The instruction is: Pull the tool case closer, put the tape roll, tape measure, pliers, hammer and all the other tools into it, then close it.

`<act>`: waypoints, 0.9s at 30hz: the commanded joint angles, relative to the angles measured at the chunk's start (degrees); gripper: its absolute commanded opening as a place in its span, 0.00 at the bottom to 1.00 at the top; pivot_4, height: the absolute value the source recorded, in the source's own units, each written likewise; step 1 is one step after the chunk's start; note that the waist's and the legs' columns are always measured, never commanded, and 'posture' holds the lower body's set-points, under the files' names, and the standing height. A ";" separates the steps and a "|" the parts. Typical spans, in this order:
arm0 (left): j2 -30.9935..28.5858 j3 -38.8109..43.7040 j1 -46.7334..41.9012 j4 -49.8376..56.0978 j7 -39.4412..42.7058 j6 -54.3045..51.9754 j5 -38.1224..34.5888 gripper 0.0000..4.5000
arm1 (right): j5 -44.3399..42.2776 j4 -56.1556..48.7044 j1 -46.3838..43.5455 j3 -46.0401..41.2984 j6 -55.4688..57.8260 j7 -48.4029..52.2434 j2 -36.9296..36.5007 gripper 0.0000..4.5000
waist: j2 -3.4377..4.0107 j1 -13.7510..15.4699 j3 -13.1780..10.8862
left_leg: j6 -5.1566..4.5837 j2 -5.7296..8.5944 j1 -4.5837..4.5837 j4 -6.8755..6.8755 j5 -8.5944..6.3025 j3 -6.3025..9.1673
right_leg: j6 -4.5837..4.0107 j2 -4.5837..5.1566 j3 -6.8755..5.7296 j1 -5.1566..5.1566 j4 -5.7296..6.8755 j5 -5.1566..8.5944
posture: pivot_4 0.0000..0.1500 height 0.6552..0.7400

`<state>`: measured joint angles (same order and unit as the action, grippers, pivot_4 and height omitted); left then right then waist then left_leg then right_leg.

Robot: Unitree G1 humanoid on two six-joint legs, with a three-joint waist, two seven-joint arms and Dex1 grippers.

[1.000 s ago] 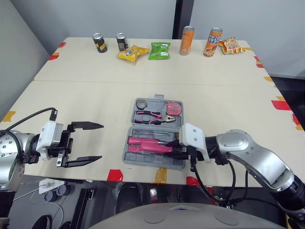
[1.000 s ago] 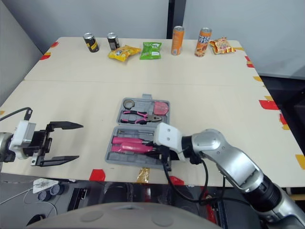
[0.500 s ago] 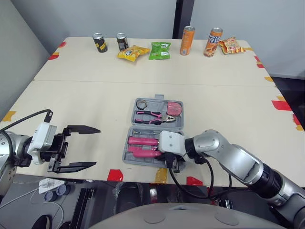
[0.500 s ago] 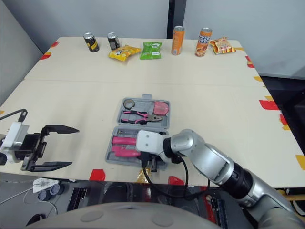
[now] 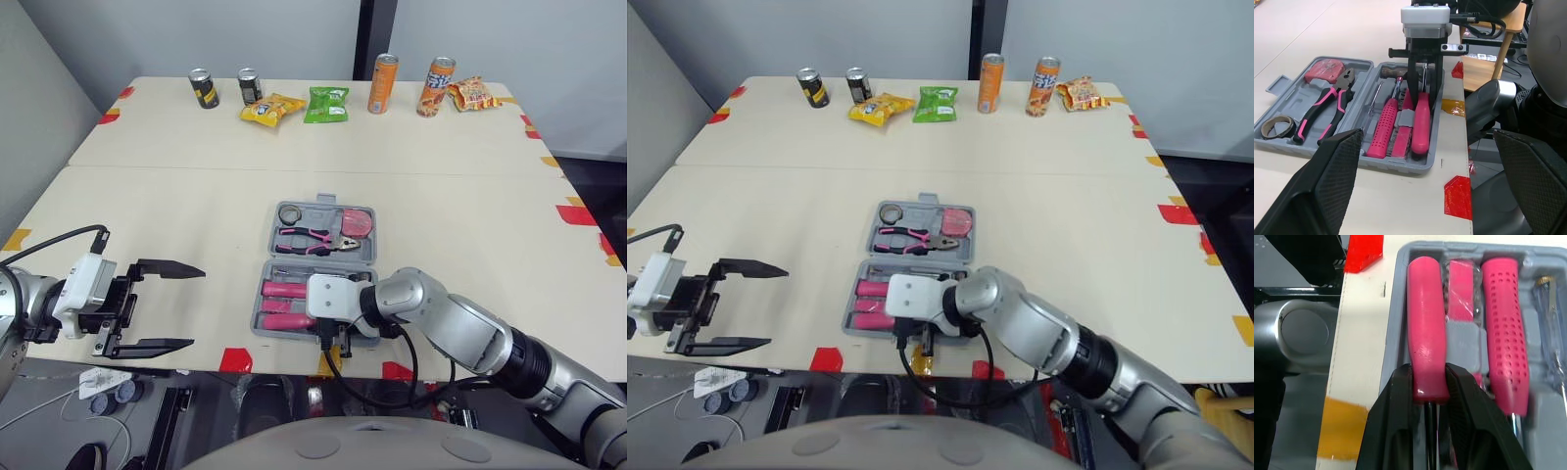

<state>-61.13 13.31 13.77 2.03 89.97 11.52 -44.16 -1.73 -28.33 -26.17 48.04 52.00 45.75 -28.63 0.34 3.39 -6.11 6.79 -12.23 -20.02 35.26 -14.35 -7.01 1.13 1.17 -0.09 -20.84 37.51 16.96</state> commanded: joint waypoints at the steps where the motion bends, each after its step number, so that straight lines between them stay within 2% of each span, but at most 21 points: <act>1: -0.53 0.92 0.16 1.59 2.53 0.18 -0.36 1.00 | 0.94 1.26 -0.95 1.27 1.09 -0.25 0.94 0.10 | -0.01 -0.08 0.01 | 0.00 0.00 0.00 0.00 0.00 0.00 | 0.00 -0.01 0.00 0.00 0.02 0.00 | 1.00 1.00; 8: -0.34 1.15 0.09 1.97 2.53 -0.39 -0.17 1.00 | 1.42 3.19 -1.48 2.43 3.54 -1.62 3.68 0.10 | -0.04 -0.65 0.06 | 0.01 -0.03 0.02 0.00 0.01 0.00 | -0.01 -0.04 0.02 0.00 0.08 0.00 | 1.00 1.00; 27: 0.36 1.97 -0.06 2.79 2.53 -1.94 0.10 1.00 | -0.18 1.70 -1.09 1.16 2.83 -0.82 4.56 0.10 | -0.04 -0.80 0.08 | 0.01 -0.04 0.04 0.00 0.01 0.00 | -0.02 -0.06 0.03 0.00 0.14 0.00 | 1.00 1.00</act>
<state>-60.76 13.51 13.77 3.28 90.05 9.67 -44.08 -1.08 -26.03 -27.51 49.35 54.61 44.52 -24.29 0.29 2.58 -6.03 6.80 -12.27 -19.98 35.27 -14.34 -7.01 1.10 1.10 -0.06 -20.84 37.65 16.96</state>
